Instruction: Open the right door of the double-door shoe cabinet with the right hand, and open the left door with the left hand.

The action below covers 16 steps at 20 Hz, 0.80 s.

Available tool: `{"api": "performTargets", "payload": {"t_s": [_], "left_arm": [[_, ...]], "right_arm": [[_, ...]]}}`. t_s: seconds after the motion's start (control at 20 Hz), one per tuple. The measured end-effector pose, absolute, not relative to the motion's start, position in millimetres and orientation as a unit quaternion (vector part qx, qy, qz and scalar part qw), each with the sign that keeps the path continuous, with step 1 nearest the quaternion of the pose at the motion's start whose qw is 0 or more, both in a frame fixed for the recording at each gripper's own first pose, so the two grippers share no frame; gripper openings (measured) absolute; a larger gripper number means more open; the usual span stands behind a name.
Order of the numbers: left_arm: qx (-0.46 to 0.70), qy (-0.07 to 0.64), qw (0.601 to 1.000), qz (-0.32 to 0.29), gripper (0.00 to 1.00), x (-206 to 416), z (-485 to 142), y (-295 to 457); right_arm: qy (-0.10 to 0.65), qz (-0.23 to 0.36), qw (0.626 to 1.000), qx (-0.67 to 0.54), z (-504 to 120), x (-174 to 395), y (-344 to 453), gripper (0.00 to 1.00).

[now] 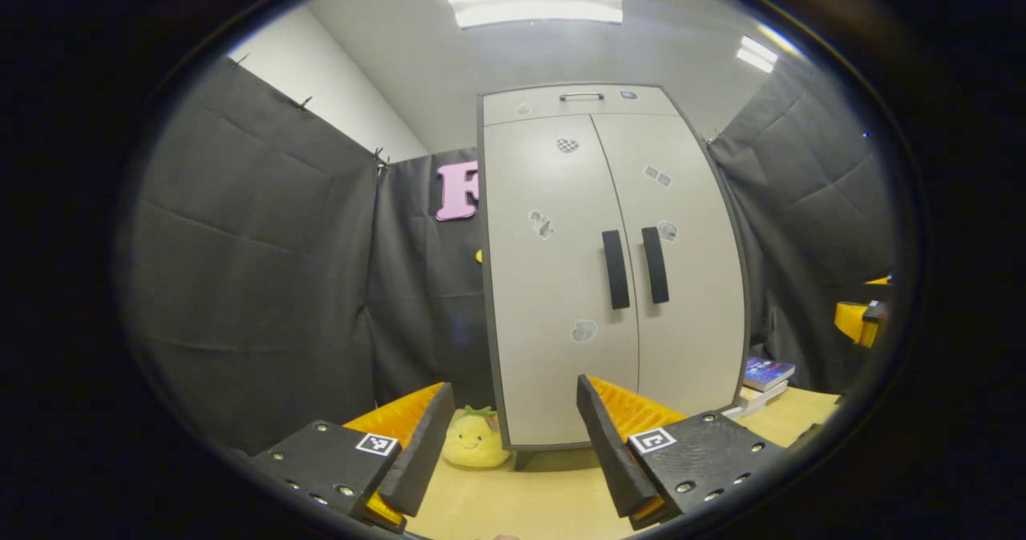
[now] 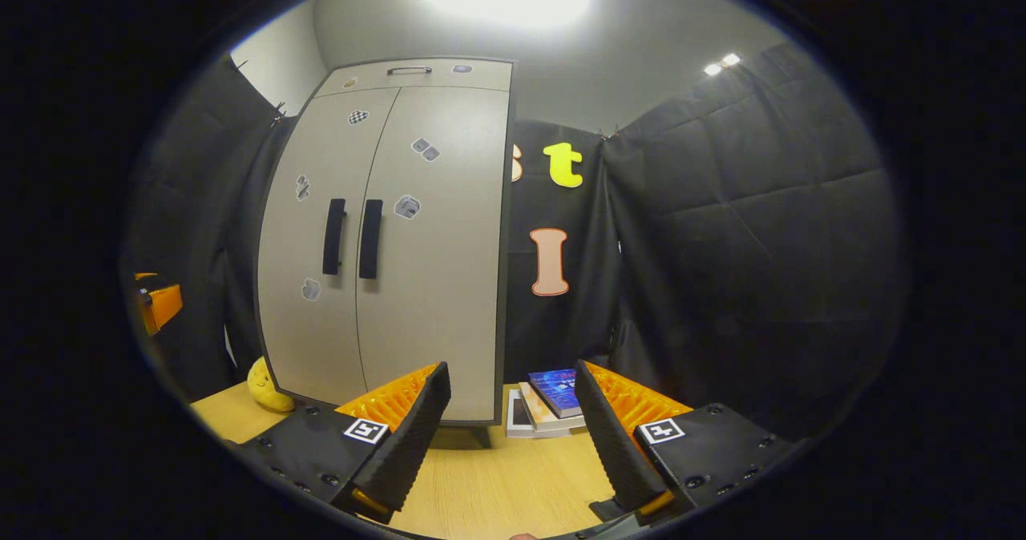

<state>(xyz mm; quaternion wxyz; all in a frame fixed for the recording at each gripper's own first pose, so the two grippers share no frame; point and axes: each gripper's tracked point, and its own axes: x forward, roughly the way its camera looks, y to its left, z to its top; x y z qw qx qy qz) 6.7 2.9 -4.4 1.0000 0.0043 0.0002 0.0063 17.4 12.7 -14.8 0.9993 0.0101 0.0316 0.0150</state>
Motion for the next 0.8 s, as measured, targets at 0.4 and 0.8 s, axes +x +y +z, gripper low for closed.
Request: {"api": "performTargets", "payload": {"t_s": [0.4,0.8], "left_arm": [[0.002,0.01,1.0,0.019,0.88,-1.5,-11.3,13.3],[0.008,0.019,0.999,0.045,0.89,-7.7,-17.1,32.6]], "right_arm": [[0.003,0.038,0.999,0.008,20.6,55.0,35.9,0.97],[-0.028,0.079,0.996,0.015,57.6,99.0,80.7,0.97]]}}
